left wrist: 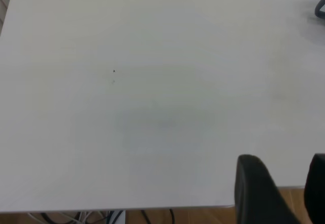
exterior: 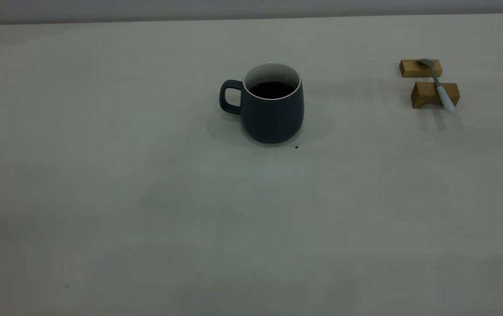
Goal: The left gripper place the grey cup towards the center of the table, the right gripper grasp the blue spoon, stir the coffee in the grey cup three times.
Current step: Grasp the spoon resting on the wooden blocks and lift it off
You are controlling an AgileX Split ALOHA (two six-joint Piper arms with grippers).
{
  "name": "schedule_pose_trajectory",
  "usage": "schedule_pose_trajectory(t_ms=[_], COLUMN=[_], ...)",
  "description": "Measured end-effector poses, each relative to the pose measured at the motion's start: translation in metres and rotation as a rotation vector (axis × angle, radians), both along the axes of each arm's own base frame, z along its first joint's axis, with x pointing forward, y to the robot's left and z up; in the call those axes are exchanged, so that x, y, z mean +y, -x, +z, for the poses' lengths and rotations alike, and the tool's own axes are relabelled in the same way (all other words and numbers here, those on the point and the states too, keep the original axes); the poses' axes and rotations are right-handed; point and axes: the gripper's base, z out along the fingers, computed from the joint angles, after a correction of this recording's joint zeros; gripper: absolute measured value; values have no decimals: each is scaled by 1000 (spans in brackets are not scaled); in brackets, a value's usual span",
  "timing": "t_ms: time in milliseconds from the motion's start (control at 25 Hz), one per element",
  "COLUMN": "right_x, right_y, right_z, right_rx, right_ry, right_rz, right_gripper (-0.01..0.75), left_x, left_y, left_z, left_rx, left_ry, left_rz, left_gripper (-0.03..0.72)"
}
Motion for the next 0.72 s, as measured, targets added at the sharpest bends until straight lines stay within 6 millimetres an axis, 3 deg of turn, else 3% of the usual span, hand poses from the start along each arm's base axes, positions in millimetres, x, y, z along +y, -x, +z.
schedule_pose_trajectory(t_ms=[280, 520, 720], right_x=[-3, -1, 15], right_y=[-89, -152, -198], right_z=[-33, -84, -123], right_rx=[172, 347, 439], right_ry=[5, -14, -3], right_rz=[-11, -10, 54], right_gripper=[603, 603, 603], left_x=[0, 0, 0], left_y=[0, 0, 0], left_z=[0, 0, 0], left_rx=[0, 0, 0], left_ry=[0, 0, 0], left_rz=[0, 0, 0], left_gripper=[312, 312, 312])
